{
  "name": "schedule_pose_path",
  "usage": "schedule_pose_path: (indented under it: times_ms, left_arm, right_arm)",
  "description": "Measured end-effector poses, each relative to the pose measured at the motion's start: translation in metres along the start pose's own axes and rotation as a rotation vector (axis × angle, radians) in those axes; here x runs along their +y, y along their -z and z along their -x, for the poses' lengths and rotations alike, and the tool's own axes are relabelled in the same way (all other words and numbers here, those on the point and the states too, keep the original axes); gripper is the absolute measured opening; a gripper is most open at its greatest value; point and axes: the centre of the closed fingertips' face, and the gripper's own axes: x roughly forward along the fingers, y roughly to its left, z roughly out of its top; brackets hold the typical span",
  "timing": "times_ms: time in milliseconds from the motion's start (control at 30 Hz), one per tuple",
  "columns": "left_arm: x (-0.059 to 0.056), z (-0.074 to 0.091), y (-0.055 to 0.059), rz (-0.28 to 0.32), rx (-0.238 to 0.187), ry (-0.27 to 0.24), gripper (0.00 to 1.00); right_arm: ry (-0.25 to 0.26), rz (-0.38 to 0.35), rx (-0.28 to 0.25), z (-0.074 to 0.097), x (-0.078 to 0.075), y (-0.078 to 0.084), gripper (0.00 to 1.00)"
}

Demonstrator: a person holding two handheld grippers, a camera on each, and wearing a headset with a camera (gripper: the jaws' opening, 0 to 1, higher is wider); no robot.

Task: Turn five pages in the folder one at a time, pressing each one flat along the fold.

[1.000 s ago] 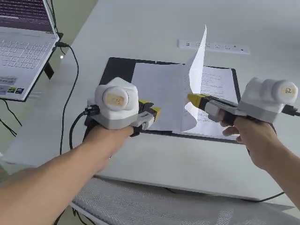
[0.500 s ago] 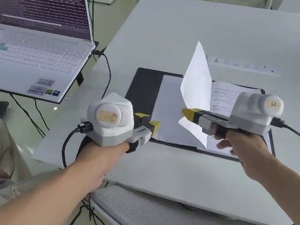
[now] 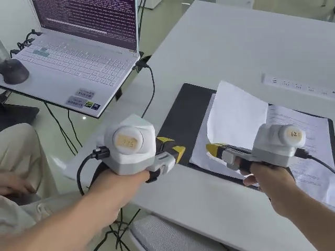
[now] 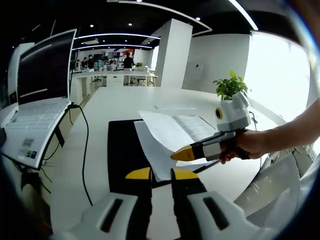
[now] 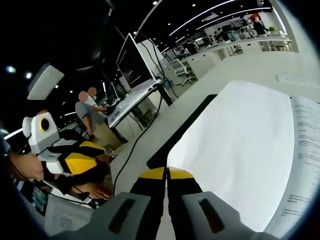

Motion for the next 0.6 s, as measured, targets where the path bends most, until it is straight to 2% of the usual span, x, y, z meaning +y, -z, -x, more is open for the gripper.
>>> schedule_pose_path:
  times_ms: [100,233,400,500,567,600]
  left_arm:
    - [0.002,0.001,0.004,0.002,0.01,-0.004,0.13]
    - [0.002,-0.002,0.011,0.01,0.025,-0.005,0.13]
    - [0.001,-0.006,0.019,0.016,0.038,-0.005,0.12]
    - [0.0,-0.011,0.023,0.025,0.049,-0.006,0.12]
    - [-0.001,-0.015,0.026,0.026,0.053,-0.006,0.12]
    - [-0.001,-0.018,0.027,0.027,0.059,-0.004,0.12]
  right_arm:
    - [0.004,-0.016,0.019,-0.008,-0.007,0.006,0.0]
    - [0.016,-0.06,0.063,-0.021,-0.024,0.022,0.0]
    - [0.03,-0.091,0.093,-0.031,-0.035,0.034,0.0]
    - [0.022,-0.126,0.107,-0.033,-0.036,0.041,0.04]
    - [-0.02,-0.121,0.106,-0.036,-0.03,0.044,0.1]
    - [-0.02,-0.115,0.114,-0.035,-0.031,0.045,0.1]
